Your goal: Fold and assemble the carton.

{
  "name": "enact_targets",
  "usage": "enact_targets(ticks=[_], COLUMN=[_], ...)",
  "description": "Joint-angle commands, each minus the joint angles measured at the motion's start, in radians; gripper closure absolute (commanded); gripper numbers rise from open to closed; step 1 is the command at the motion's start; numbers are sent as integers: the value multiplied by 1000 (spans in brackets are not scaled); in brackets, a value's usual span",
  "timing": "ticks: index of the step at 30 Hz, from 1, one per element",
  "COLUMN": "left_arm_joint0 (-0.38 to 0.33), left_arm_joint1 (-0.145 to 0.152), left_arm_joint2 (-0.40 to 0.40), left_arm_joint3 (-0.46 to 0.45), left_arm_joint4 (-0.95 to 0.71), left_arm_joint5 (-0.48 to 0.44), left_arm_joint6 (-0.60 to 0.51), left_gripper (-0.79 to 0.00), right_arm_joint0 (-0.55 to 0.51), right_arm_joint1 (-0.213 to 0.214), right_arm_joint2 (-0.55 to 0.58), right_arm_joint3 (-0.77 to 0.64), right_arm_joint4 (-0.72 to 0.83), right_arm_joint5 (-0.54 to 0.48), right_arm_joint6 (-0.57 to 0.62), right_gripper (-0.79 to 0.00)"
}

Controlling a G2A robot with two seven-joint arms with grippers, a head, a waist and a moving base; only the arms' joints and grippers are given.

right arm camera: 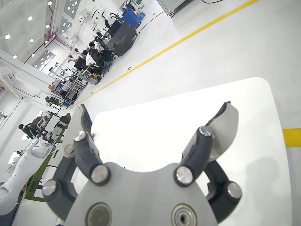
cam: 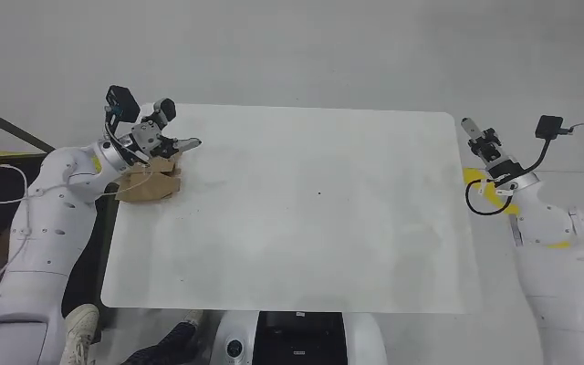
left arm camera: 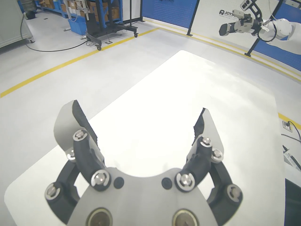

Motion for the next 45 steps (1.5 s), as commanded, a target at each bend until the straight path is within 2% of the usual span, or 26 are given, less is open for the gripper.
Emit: enact_targets(ticks=[1,13,21,35,37,39,45], left_arm_joint0=[5,24,75,75,82,97,113], left_arm_joint1=[4,34,43,43,41,38,58], left_arm_joint2=[-25,-129,-152,-152,-149,-147,-220], left_arm_joint3=[43,253,320,320,314,308,342], left_arm_joint4=[-63,-370,-743,-743,-759,-854,-1208], left_arm_joint5=[-8,-8,-8,-8,15,60,245], left_arm_joint6=[-15,-180,-324,-324,-325,-360,-654], left_gripper=[-785,-785,-785,-785,-785,-785,-785], right_arm_joint0=[0,0,0,0,0,0,0], right_arm_joint1=[0,0,0,0,0,0,0], right_arm_joint2=[0,0,0,0,0,0,0], right_arm_joint3=[0,0,0,0,0,0,0], right_arm_joint4=[0,0,0,0,0,0,0], right_arm_joint5=[0,0,0,0,0,0,0], right_arm_joint6=[0,0,0,0,0,0,0], right_gripper=[-785,-785,-785,-785,-785,-785,-785])
